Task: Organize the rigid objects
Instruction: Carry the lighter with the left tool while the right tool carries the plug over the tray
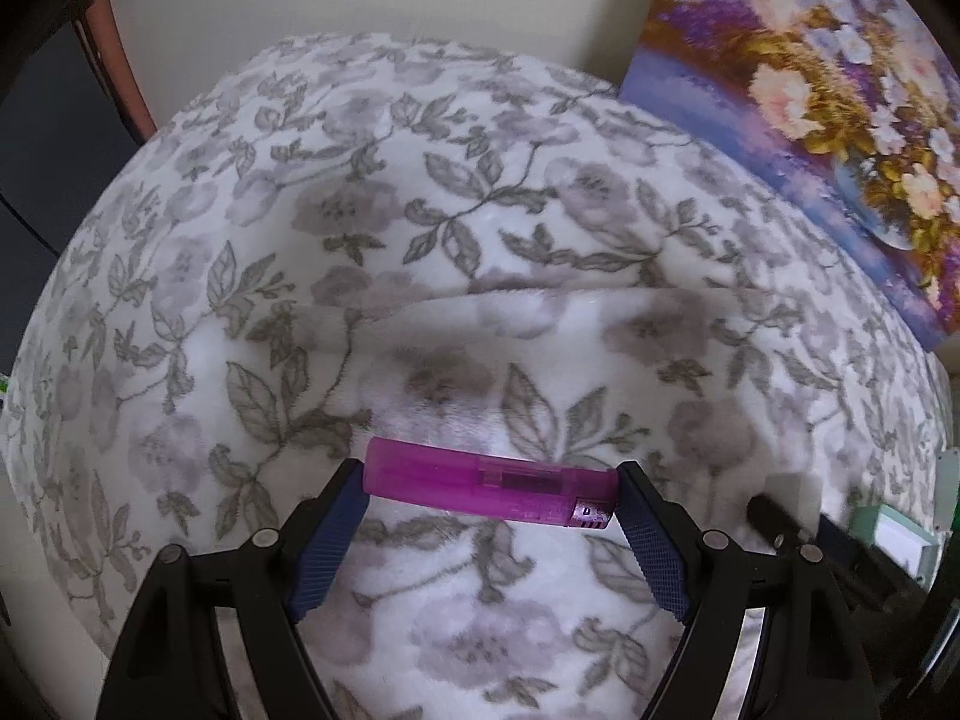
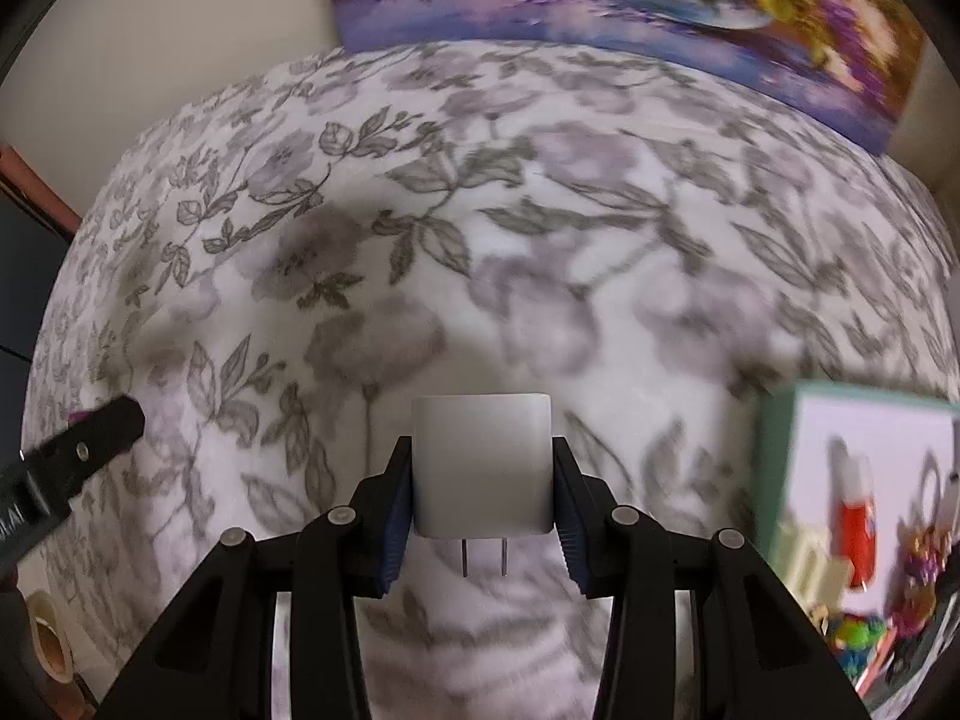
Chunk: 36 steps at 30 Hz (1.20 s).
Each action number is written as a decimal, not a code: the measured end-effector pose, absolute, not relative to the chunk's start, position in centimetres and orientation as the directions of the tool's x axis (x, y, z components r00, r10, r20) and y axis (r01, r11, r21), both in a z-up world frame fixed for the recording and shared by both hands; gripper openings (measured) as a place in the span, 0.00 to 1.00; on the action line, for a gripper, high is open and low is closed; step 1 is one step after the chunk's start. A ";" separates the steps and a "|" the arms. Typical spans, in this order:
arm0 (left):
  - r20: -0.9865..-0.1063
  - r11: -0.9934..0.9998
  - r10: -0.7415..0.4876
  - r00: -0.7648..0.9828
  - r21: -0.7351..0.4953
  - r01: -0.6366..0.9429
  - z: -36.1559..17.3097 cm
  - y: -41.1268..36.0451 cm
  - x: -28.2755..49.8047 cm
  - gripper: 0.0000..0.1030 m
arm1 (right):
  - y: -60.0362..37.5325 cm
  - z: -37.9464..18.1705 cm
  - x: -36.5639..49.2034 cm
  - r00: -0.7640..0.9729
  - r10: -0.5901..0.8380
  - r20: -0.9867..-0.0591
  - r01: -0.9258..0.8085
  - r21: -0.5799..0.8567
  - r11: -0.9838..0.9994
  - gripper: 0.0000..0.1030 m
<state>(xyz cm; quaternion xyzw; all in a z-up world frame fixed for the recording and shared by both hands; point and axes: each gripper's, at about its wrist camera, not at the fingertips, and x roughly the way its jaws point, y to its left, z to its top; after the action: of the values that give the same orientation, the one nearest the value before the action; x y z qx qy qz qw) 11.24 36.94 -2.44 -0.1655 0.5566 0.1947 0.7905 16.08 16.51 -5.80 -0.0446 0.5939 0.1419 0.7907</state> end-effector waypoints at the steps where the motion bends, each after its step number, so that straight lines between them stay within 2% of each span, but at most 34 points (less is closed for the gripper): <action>1: -0.942 0.873 0.126 0.312 -0.044 -0.486 -2.0 36.5 11.1 0.82 | 16.1 -5.2 15.7 0.259 0.177 -0.950 -0.270 0.105 0.957 0.43; 5: -0.931 0.886 0.129 0.341 -0.046 -0.462 -0.1 34.4 10.2 0.82 | 13.8 -3.0 13.4 0.276 0.199 -0.940 -0.227 0.137 0.964 0.43; 10: -0.910 0.896 0.031 0.414 -0.158 -0.415 2.0 32.2 9.6 0.82 | 9.9 -0.4 10.8 0.305 0.198 -0.932 -0.174 0.150 0.973 0.43; 17: -0.890 0.911 0.025 0.456 -0.168 -0.377 4.6 28.8 8.4 0.82 | 4.4 2.6 7.9 0.367 0.162 -0.916 -0.122 0.126 0.985 0.43; 25: -0.880 0.948 0.022 0.475 -0.132 -0.288 5.9 22.6 7.3 0.82 | -1.9 2.4 6.1 0.353 0.140 -0.925 -0.014 0.144 0.989 0.43; 29: -0.886 0.970 0.001 0.465 -0.113 -0.217 5.5 18.3 6.7 0.82 | -6.1 2.1 6.2 0.345 0.159 -0.925 0.052 0.188 0.981 0.43; 36: -0.909 0.990 -0.064 0.411 -0.109 -0.087 3.6 11.3 6.5 0.82 | -10.5 1.2 6.4 0.334 0.108 -0.936 0.137 0.162 0.977 0.43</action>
<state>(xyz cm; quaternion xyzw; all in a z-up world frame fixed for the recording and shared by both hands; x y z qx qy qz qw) 6.48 11.28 3.58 -0.0693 0.5426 0.0068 0.8371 6.38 -10.51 1.17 0.1063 0.5770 -0.0091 0.8097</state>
